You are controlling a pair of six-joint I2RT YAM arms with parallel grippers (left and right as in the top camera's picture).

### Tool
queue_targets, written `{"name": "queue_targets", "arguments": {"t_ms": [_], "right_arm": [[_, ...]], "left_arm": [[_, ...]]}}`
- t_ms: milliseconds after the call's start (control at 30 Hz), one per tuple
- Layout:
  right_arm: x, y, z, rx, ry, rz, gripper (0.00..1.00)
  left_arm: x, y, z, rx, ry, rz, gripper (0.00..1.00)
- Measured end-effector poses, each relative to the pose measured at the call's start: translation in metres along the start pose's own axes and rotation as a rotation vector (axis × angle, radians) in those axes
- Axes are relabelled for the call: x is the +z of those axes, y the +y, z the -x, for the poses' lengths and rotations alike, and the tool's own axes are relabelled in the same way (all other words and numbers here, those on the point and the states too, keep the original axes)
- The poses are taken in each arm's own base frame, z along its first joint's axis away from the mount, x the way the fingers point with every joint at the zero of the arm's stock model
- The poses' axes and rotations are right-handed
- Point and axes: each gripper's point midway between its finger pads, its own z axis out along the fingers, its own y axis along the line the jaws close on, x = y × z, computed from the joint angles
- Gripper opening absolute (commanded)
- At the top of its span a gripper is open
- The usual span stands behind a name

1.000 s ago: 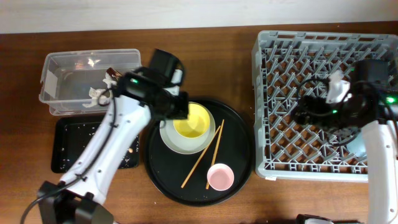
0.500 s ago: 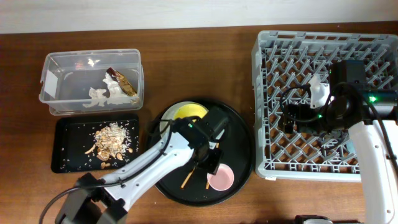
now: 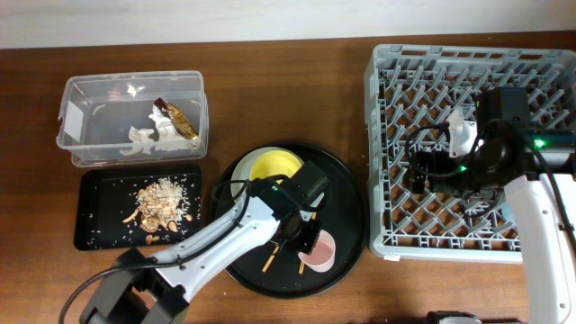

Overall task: Sort waste into correct bins and load items into the dishwasher rack
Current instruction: 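Grasp the pink cup with the left gripper and lift it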

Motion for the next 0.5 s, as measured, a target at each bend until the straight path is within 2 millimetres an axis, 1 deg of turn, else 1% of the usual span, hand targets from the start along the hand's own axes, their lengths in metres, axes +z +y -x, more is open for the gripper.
{"name": "queue_targets", "arguments": {"t_ms": [67,100,133,167,200,233,267,300,333,367,400,433,467,500], "right_arm": [[0.0,-0.006,0.0,0.004,-0.001,-0.037,0.98],[0.0,-0.011,0.001,0.009,-0.001,-0.063,0.98],[0.001,-0.017,0.003,0.022,-0.004,-0.096,0.98],[0.002,-0.02,0.007,0.034,-0.014,-0.115,0.99],[0.004,-0.024,0.013,0.052,-0.03,-0.132,0.96],[0.006,-0.024,0.018,0.064,-0.047,-0.133,0.79],[0.008,-0.022,0.026,0.077,-0.068,-0.119,0.77],[0.01,-0.013,0.037,0.062,-0.101,-0.06,0.78],[0.012,-0.001,0.042,0.034,-0.113,0.007,0.93],[0.013,0.02,0.046,-0.015,-0.113,0.132,0.99],[0.012,0.038,0.046,-0.06,-0.107,0.242,0.99],[0.01,0.052,0.045,-0.1,-0.102,0.325,0.99],[0.006,0.07,0.043,-0.143,-0.099,0.442,0.99],[0.0,0.088,0.041,-0.19,-0.096,0.563,0.99]], "left_arm": [[-0.002,0.002,0.002,-0.011,-0.001,-0.004,0.0],[-0.007,0.005,0.009,-0.029,-0.017,-0.014,0.0],[-0.019,0.008,0.022,-0.056,-0.056,-0.037,0.0],[-0.034,0.013,0.037,-0.084,-0.11,-0.061,0.0],[-0.054,0.02,0.054,-0.114,-0.183,-0.1,0.0],[-0.078,0.028,0.074,-0.142,-0.28,-0.146,0.0],[-0.101,0.034,0.093,-0.162,-0.371,-0.215,0.0],[-0.123,0.042,0.111,-0.178,-0.456,-0.3,0.0],[-0.135,0.048,0.12,-0.19,-0.498,-0.358,0.0],[-0.152,0.048,0.134,-0.169,-0.558,-0.464,0.0],[-0.163,0.047,0.138,-0.16,-0.576,-0.542,0.0],[-0.174,0.039,0.143,-0.115,-0.599,-0.636,0.0],[-0.186,0.028,0.149,-0.05,-0.621,-0.735,0.0],[-0.192,0.018,0.149,-0.008,-0.609,-0.821,0.0]]}}
